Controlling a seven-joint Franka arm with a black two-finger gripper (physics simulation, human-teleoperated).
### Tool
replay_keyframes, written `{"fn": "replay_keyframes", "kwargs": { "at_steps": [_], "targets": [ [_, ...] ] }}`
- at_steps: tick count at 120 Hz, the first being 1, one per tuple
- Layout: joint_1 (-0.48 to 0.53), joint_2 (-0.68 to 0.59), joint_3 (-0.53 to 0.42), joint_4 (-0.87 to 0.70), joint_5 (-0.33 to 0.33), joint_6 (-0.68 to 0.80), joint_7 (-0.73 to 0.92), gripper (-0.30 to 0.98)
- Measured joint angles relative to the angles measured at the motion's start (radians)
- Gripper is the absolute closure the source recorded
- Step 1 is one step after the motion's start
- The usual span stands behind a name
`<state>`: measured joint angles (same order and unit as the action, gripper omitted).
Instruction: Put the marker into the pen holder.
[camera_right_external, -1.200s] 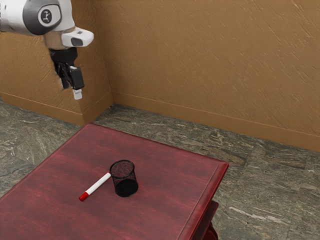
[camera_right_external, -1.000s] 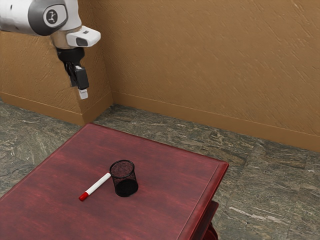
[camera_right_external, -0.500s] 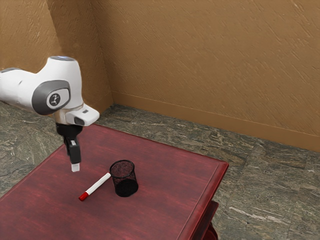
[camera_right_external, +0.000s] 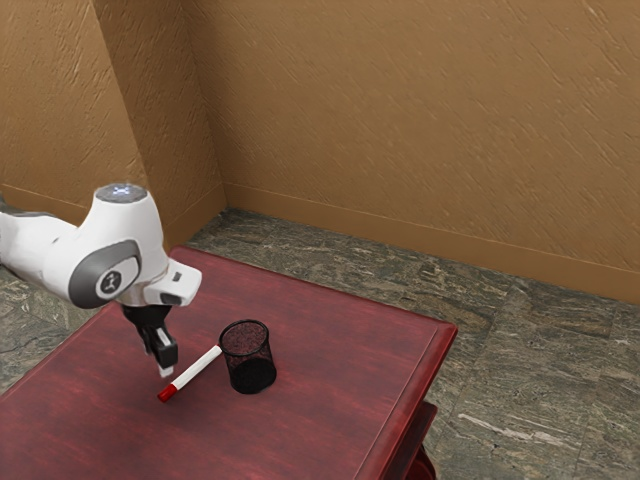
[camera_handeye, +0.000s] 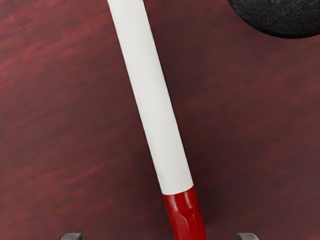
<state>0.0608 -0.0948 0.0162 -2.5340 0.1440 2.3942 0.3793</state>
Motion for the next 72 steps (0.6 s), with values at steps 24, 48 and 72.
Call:
{"fn": "replay_keyframes", "kwargs": {
  "at_steps": [24, 48, 72],
  "targets": [
    [-0.001, 0.067, -0.001, 0.007, 0.0, 0.058, -0.082, 0.42],
    [-0.003, 0.129, -0.001, 0.029, -0.01, 0.087, -0.166, 0.45],
    [0.002, 0.158, -0.001, 0.031, -0.013, 0.099, -0.234, 0.47]
  ]
}}
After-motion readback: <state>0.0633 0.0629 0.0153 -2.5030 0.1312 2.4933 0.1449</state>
